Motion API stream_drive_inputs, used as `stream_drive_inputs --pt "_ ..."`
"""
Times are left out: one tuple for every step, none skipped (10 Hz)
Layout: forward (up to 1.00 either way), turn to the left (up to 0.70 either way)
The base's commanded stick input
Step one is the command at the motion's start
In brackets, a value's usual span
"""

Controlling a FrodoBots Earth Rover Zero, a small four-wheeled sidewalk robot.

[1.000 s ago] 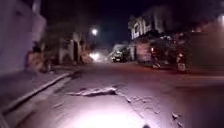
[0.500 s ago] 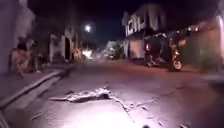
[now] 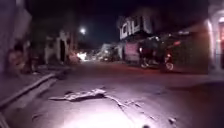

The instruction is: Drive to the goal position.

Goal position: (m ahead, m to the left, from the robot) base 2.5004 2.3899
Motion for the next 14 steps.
stream_drive_inputs --pt "-0.70 0.35" --pt "-0.70 0.35" --pt "-0.70 0.35" --pt "-0.58 0.32" --pt "-0.39 0.27" --pt "-0.20 0.23" --pt "-0.01 0.18" --pt "0.18 0.13" --pt "0.37 0.08" --pt "0.55 0.04" --pt "0.70 0.00" --pt "0.70 0.00" --pt "0.70 0.00" --pt "0.70 0.00"
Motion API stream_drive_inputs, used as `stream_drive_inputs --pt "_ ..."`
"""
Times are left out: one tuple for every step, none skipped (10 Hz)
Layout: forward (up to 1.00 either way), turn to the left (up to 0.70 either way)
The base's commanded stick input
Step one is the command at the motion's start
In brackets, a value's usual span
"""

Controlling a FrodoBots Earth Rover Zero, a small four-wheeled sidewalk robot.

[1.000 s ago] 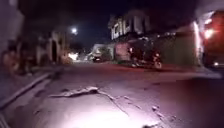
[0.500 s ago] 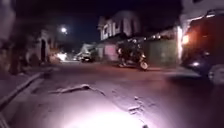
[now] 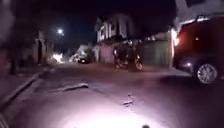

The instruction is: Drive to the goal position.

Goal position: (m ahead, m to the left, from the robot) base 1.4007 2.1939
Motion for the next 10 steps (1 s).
stream_drive_inputs --pt "0.70 0.00" --pt "0.70 0.00" --pt "0.70 0.00" --pt "0.70 -0.05" --pt "0.70 -0.25" --pt "0.70 -0.34" --pt "0.70 -0.35" --pt "0.70 -0.35" --pt "0.70 -0.35" --pt "0.70 -0.35"
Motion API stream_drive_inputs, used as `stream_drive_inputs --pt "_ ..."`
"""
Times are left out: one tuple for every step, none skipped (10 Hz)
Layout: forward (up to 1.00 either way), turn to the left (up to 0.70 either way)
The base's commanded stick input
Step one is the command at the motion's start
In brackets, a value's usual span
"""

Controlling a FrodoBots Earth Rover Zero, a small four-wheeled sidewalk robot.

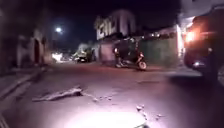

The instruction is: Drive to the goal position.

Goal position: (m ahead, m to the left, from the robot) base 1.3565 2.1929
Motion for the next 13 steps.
stream_drive_inputs --pt "0.70 -0.35" --pt "0.70 -0.35" --pt "0.70 -0.35" --pt "0.70 -0.35" --pt "0.70 -0.27" --pt "0.70 -0.07" --pt "0.70 0.00" --pt "0.70 0.00" --pt "0.70 0.09" --pt "0.70 0.28" --pt "0.70 0.08" --pt "0.70 0.00" --pt "0.70 0.02"
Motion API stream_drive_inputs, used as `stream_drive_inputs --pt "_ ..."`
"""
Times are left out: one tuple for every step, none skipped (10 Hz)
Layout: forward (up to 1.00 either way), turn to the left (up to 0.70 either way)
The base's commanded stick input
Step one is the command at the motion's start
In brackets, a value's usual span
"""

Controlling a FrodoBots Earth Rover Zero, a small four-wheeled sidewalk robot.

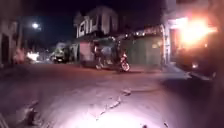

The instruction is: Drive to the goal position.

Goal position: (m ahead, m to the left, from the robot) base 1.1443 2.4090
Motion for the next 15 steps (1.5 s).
stream_drive_inputs --pt "0.70 0.16" --pt "0.70 0.30" --pt "0.70 0.35" --pt "0.70 0.35" --pt "0.70 0.35" --pt "0.70 0.35" --pt "0.70 0.35" --pt "0.70 0.35" --pt "0.70 0.35" --pt "0.70 0.35" --pt "0.70 0.35" --pt "0.70 0.35" --pt "0.70 0.35" --pt "0.70 0.35" --pt "0.70 0.35"
